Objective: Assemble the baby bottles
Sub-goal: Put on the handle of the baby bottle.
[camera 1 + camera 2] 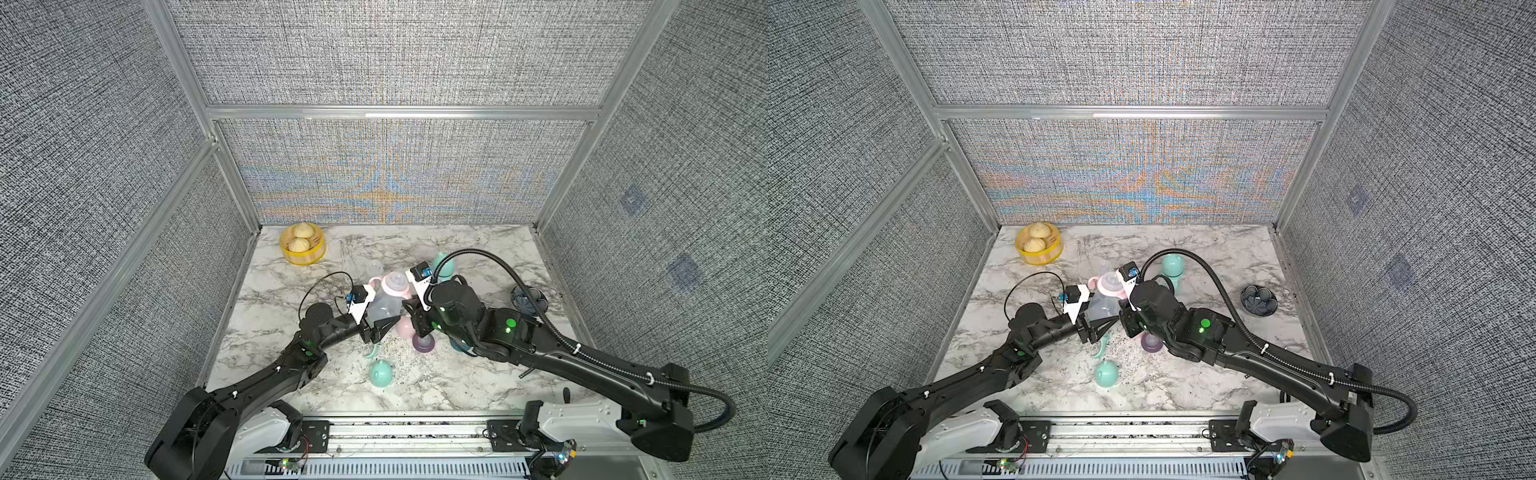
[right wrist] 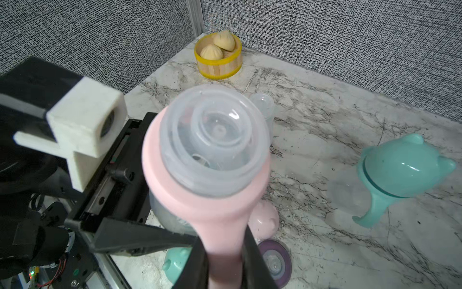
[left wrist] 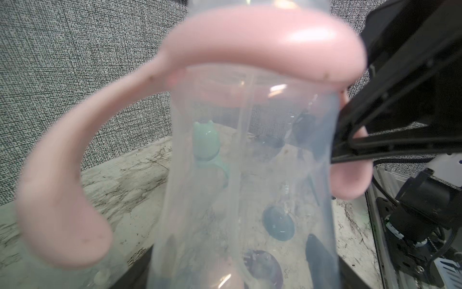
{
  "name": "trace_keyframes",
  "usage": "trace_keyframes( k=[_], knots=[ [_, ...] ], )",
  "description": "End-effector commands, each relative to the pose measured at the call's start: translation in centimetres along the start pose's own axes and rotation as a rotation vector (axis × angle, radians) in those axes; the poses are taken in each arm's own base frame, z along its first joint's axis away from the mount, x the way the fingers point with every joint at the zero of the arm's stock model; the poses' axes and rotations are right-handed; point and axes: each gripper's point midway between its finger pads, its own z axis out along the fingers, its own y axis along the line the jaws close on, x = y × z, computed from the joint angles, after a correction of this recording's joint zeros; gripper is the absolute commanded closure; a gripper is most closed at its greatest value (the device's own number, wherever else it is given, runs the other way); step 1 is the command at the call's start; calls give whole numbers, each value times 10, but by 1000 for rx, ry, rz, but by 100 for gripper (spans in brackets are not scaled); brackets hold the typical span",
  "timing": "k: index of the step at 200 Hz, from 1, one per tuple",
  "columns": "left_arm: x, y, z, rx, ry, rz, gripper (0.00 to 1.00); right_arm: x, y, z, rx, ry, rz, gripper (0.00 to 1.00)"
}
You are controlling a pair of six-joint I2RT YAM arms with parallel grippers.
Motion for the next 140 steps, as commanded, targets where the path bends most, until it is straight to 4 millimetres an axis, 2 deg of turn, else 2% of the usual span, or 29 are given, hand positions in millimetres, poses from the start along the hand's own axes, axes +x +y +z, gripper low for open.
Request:
trace_keyframes(
  k=[1, 16, 34, 47, 57, 81, 106, 140],
  knots=[
    [-21, 2, -2, -19, -85, 31, 90, 4, 8, 1, -43, 10, -5, 83],
    [-22, 2, -3, -19, -92, 35, 90, 6, 9, 1, -47, 16, -1, 80],
    [-22, 2, -2, -22, -92, 34, 90, 8, 9, -2, -55, 19, 4, 71],
    [-22, 2, -2, -22, -92, 35, 90, 8, 7, -6, -55, 17, 9, 53],
    [-22, 3, -2, -25, -90, 34, 90, 8, 5, -10, -53, 14, 9, 42],
    [-21, 8, -3, -54, -91, 12, 90, 10, -5, -22, -29, 20, 13, 25],
    [-21, 11, -2, -66, -91, 7, 90, 30, -18, -26, 7, 61, 17, 17],
    [-27, 10, -4, -72, -106, 17, 90, 64, -36, -30, 28, 155, 17, 14]
  ],
)
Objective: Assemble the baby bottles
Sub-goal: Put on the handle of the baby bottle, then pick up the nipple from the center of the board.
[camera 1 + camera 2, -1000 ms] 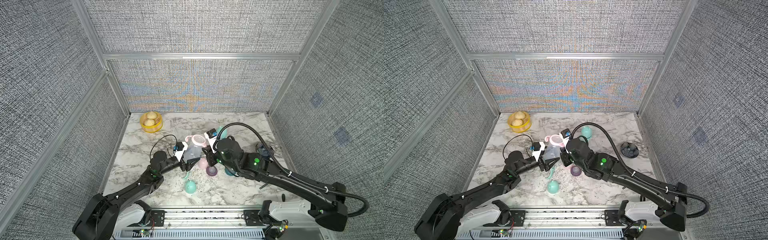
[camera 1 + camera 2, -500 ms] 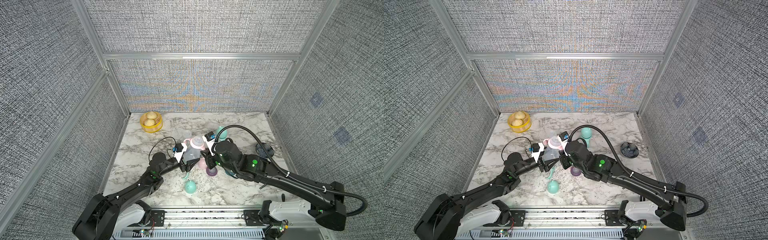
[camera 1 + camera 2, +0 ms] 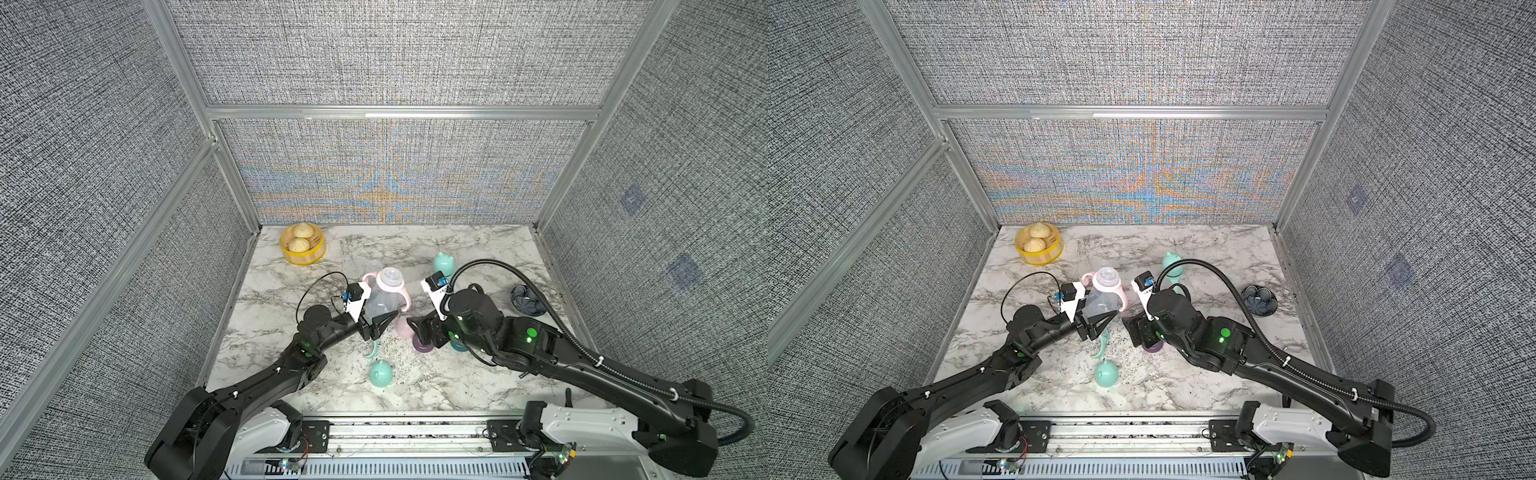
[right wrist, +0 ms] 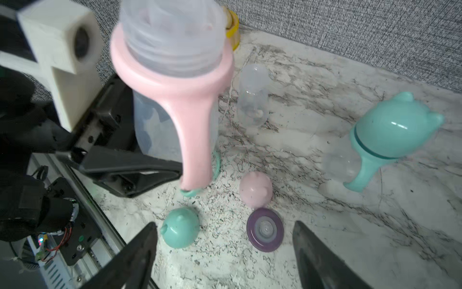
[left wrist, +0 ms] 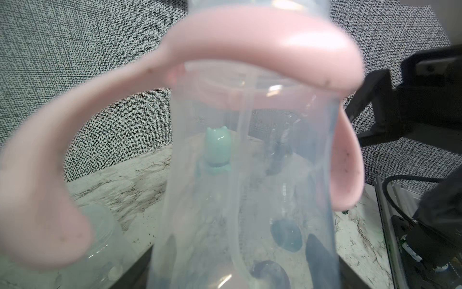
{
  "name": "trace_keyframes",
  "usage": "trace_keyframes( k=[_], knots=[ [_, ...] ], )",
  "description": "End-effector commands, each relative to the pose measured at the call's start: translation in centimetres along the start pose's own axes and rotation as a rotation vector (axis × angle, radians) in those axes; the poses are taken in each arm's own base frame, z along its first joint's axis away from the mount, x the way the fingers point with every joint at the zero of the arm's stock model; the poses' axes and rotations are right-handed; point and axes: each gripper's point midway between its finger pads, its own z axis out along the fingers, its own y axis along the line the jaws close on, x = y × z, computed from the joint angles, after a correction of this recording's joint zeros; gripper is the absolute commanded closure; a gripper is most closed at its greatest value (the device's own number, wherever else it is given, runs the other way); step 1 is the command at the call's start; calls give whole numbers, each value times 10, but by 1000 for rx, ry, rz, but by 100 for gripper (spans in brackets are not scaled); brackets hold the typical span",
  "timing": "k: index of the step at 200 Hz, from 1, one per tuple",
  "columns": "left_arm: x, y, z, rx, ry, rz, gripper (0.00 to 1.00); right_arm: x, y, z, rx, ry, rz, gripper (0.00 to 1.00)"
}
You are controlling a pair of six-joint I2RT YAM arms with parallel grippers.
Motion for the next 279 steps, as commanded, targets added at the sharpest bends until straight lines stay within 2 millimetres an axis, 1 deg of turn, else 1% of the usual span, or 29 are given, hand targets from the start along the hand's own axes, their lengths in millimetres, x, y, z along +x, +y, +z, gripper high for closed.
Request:
trace_keyframes(
  k=[1, 11, 21, 23, 26, 47, 60, 78, 100, 122, 147, 163, 201, 224, 246, 279],
  knots=[
    [-20, 1, -2, -13, -70, 29, 90, 24, -11, -3, 12, 76, -4, 14],
    [-22, 0, -2, -14, -73, 32, 90, 35, -13, -2, -6, 104, -7, 14],
    [-24, 0, -3, -13, -76, 31, 90, 41, -13, -4, -26, 124, -9, 13],
    [-24, -1, -3, -11, -76, 31, 90, 51, -16, 0, -22, 150, -13, 12],
    [-24, -1, -4, -11, -75, 31, 90, 57, -17, 1, -20, 168, -14, 12],
    [-27, -3, -6, -8, -77, 30, 89, 83, -25, 13, -1, 254, -27, 9],
    [-29, -6, -7, 5, -79, 30, 89, 98, -25, 23, -15, 301, -26, 8],
    [-33, -9, -8, 15, -81, 24, 89, 114, -20, 38, -52, 357, -31, 7],
    [-41, -12, -12, 19, -97, 23, 89, 131, -27, 60, -12, 432, -39, 6],
    [-43, -15, -13, 28, -68, 30, 89, 147, -33, 82, 18, 503, -42, 7],
    [-42, -16, -17, 22, -65, 30, 89, 154, -32, 103, 24, 525, -60, 7],
    [-42, -15, -19, 14, -69, 30, 89, 158, -36, 115, 43, 531, -72, 6],
    [-41, -15, -19, 14, -62, 27, 89, 162, -44, 137, 77, 528, -64, 7],
    [-42, -15, -19, 13, -58, 33, 89, 166, -52, 144, 107, 534, -57, 8],
    [-41, -14, -19, 8, -57, 32, 89, 173, -55, 148, 113, 544, -57, 9],
    [-39, -14, -18, 9, -53, 28, 89, 175, -59, 151, 134, 543, -58, 12]
  ],
)
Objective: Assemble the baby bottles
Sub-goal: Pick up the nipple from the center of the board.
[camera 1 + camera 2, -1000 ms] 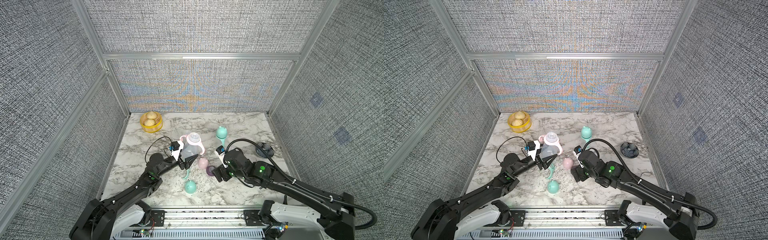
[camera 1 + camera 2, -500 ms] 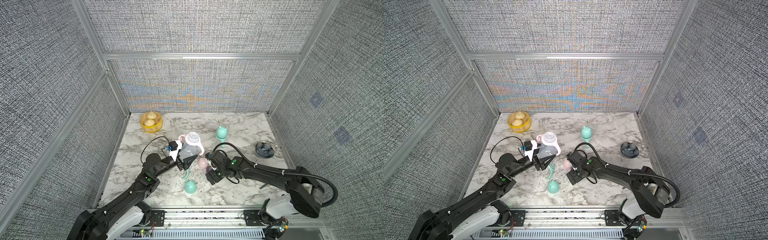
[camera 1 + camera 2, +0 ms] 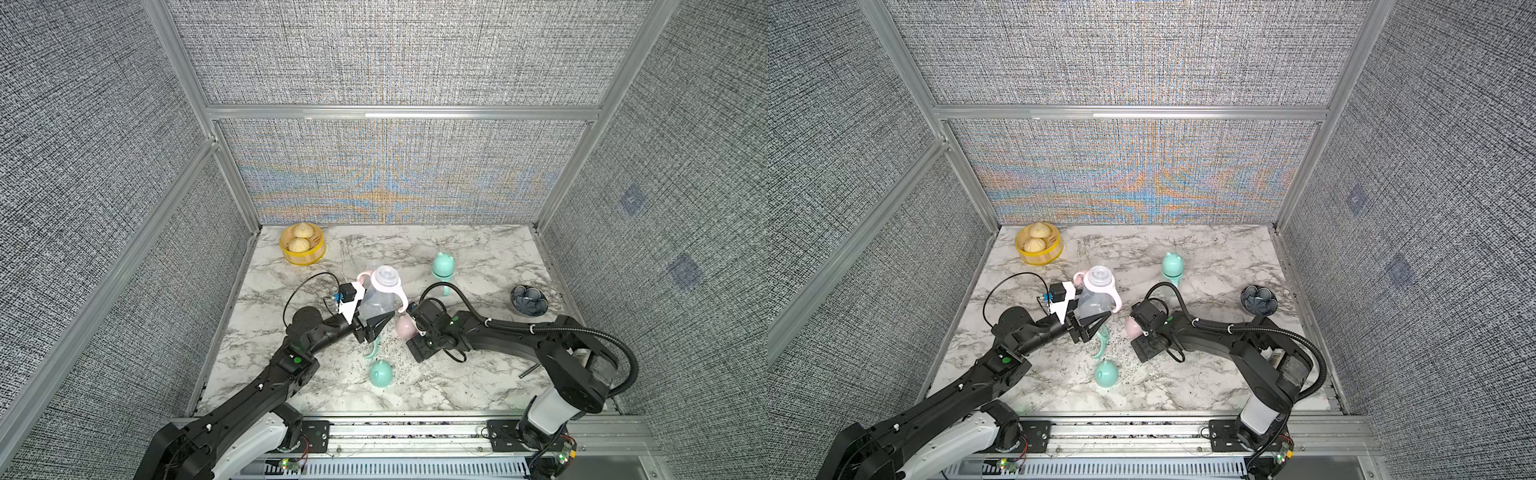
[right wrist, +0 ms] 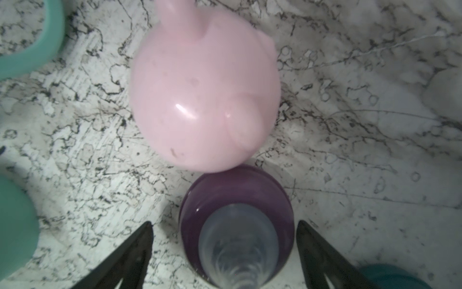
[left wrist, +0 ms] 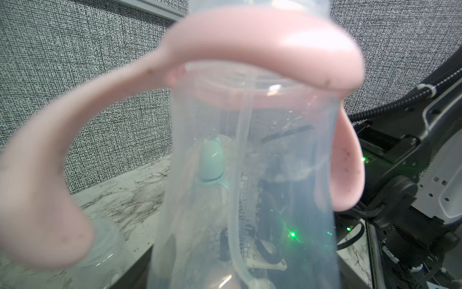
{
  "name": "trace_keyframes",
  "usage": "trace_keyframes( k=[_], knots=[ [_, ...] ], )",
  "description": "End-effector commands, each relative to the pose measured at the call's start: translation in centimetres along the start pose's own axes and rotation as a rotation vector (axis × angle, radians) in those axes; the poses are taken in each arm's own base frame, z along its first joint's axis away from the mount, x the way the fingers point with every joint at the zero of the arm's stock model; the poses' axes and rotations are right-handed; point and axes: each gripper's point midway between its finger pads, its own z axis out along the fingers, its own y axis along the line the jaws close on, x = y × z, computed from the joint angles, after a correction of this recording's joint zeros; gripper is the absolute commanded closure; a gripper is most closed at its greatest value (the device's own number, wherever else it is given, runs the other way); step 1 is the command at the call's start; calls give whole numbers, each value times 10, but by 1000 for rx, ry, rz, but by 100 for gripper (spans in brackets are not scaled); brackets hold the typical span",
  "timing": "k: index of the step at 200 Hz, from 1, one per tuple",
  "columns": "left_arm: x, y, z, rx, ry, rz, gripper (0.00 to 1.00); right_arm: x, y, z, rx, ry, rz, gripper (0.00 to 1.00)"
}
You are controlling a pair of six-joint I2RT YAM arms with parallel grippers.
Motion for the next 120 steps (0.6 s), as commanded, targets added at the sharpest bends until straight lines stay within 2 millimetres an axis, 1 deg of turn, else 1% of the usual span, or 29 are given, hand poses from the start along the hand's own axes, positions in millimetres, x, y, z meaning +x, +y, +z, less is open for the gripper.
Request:
trace_keyframes(
  k=[1, 35, 48, 81, 98, 120],
  knots=[
    [-8, 1, 0, -5, -27, 21, 89, -5, -3, 2, 21, -23, 0, 12],
    [-6, 2, 1, -8, -25, 20, 89, 0, -4, 4, 27, -12, -7, 17],
    [-7, 2, 1, -9, -28, 22, 89, -2, -4, 6, 26, -14, -8, 19],
    [-8, 1, 1, -6, -30, 21, 89, -1, -4, 7, 27, -5, -8, 30],
    [-6, 3, 1, -12, -26, 18, 89, -1, -4, 4, 27, -8, -4, 36],
    [-1, 4, 3, -11, -13, 15, 89, -5, -6, -7, 30, -23, 6, 38]
  ],
)
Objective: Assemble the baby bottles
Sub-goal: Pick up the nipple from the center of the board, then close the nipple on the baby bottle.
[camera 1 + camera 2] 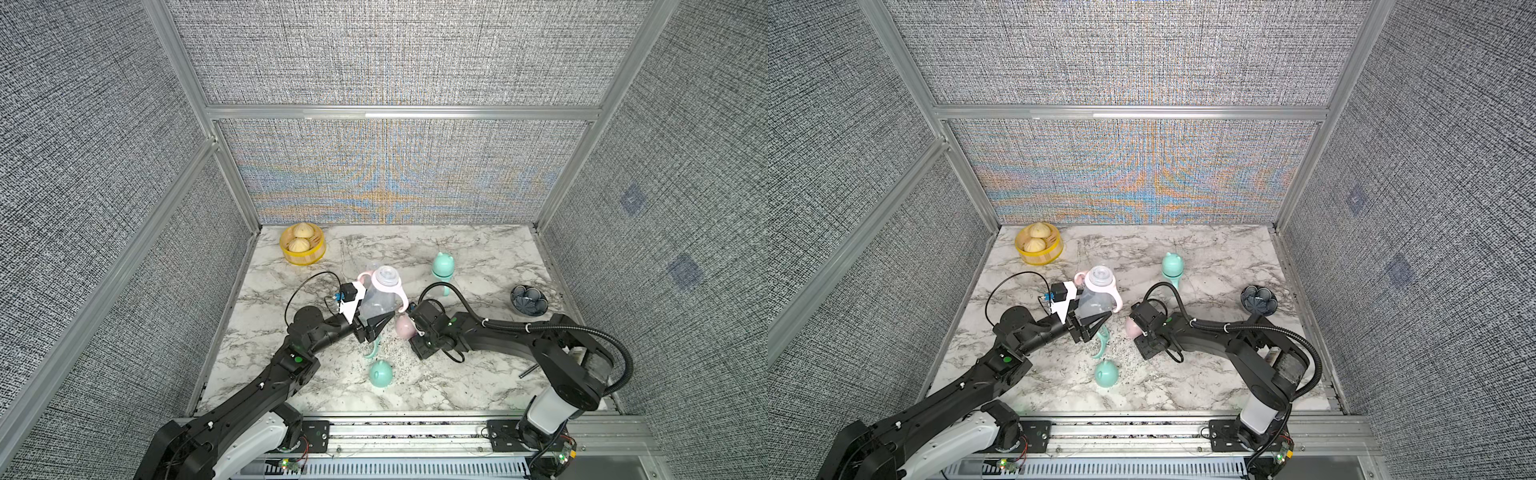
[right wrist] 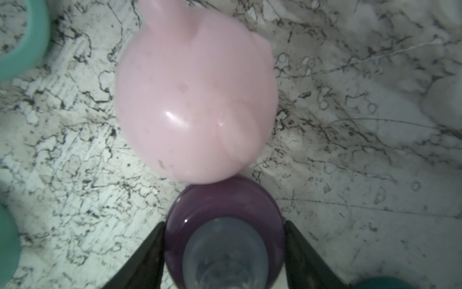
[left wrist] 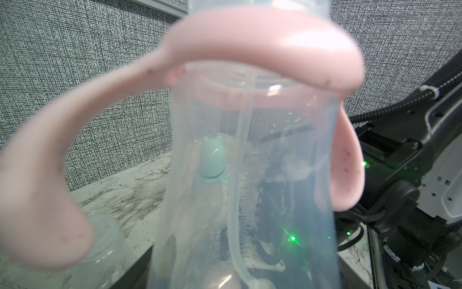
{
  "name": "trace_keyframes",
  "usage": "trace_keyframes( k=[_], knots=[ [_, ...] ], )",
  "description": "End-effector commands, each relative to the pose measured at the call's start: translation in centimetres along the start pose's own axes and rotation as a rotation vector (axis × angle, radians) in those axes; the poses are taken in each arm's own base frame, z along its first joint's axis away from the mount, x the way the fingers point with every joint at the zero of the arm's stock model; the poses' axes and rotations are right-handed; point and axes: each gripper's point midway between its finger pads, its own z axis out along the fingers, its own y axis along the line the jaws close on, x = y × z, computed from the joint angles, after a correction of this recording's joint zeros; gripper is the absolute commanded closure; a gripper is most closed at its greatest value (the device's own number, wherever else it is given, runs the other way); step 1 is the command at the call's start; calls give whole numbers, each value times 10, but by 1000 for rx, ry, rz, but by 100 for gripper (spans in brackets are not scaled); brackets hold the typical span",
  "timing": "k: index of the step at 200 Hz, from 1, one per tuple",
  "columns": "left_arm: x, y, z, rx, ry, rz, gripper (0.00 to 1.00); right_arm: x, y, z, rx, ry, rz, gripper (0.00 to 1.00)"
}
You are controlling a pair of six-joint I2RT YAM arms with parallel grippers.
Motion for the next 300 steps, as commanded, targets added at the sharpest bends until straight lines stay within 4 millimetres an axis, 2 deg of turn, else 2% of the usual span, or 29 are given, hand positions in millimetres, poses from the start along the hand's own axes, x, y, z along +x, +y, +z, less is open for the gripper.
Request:
trace_keyframes(
  k=[1, 43, 86, 88, 93, 129, 175, 216, 241, 300],
  knots=[
    [-5, 2, 1, -5, -24, 20, 89, -2, -3, -10, 13, -8, 9, 38],
    [-2, -2, 12, 50, -30, 30, 89, -9, -9, -46, -20, -35, 64, 41],
    [4, -9, 23, 129, -48, 14, 90, -19, -24, -96, -86, -78, 125, 43],
    [3, -9, 23, 131, -54, 16, 90, -28, -24, -104, -93, -103, 128, 43],
    [4, -10, 23, 135, -58, 19, 90, -33, -26, -114, -98, -122, 134, 44],
    [12, -13, 24, 162, -62, 11, 91, -50, -38, -166, -142, -186, 153, 46],
    [26, -20, 21, 176, -65, -5, 92, -68, -34, -228, -229, -263, 137, 46],
    [37, -31, 20, 192, -52, 2, 93, -83, -25, -259, -315, -283, 108, 46],
    [40, -36, 20, 194, -46, 20, 93, -89, -10, -275, -401, -275, 79, 46],
    [51, -47, 23, 200, -16, 63, 93, -95, 15, -296, -552, -204, 33, 46]
  ],
)
